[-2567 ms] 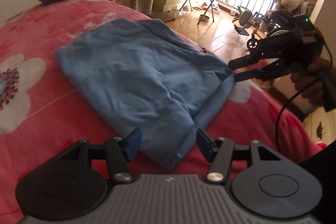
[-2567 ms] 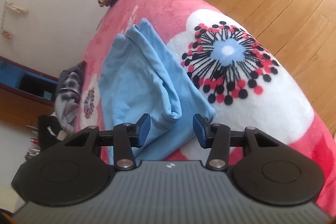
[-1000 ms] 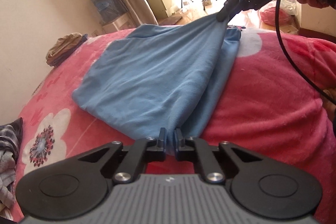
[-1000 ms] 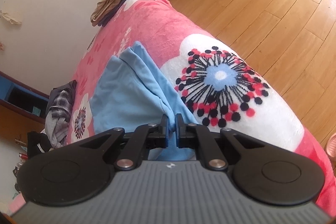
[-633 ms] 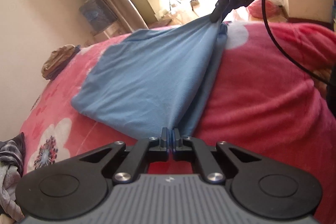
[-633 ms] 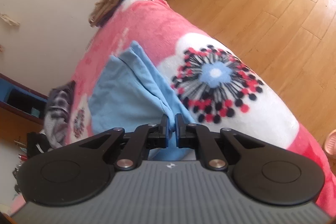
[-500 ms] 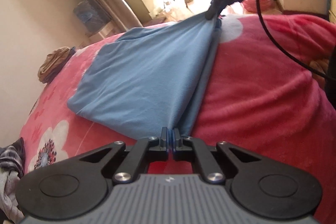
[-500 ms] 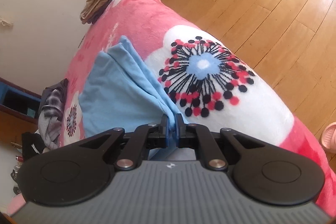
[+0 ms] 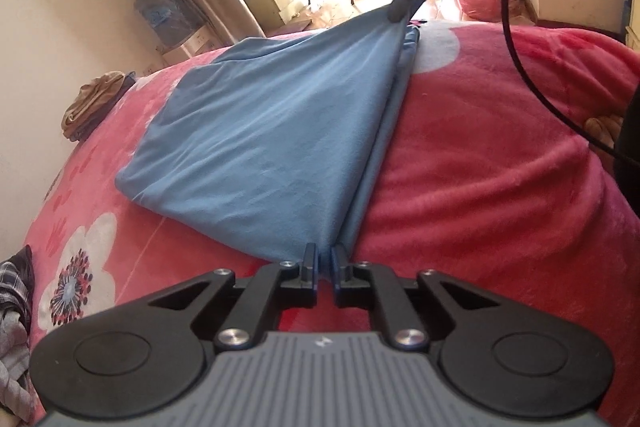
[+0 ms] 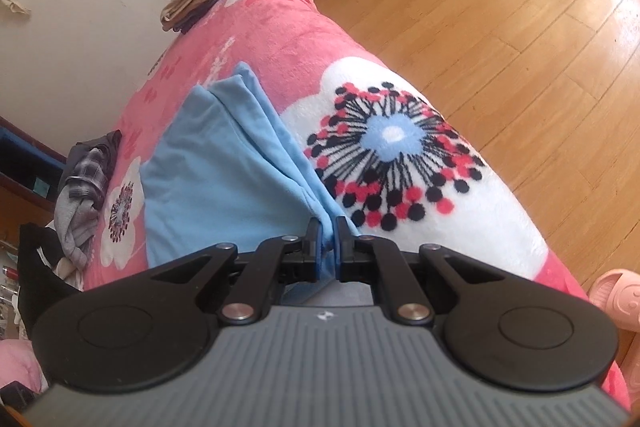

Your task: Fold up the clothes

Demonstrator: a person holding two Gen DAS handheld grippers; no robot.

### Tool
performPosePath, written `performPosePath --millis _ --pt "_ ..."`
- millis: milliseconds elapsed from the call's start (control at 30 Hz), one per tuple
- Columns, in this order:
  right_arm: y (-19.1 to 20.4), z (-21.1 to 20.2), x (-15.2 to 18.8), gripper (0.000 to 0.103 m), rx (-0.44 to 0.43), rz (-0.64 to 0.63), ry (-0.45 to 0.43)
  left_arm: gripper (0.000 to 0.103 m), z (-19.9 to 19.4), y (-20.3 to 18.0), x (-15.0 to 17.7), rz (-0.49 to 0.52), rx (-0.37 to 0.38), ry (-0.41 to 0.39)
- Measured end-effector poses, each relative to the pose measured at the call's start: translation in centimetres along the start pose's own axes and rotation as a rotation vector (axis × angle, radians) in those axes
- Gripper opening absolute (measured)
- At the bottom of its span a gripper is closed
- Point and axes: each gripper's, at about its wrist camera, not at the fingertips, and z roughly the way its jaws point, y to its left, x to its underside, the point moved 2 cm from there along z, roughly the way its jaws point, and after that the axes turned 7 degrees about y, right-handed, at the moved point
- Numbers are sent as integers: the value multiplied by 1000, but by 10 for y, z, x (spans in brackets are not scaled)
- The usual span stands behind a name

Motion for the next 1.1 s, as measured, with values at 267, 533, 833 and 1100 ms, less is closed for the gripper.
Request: performPosePath --millis 267,533,833,1100 --pt "-2 7 2 4 54 -47 1 2 -5 -2 4 63 32 -26" --pt "-6 13 7 4 58 -68 26 2 2 -1 10 100 49 -13" --pt "-21 -19 2 25 73 -12 23 29 -23 38 15 -1 192 -19" --pt "45 -17 2 23 -4 -301 -47 28 -15 83 -13 -279 280 -91"
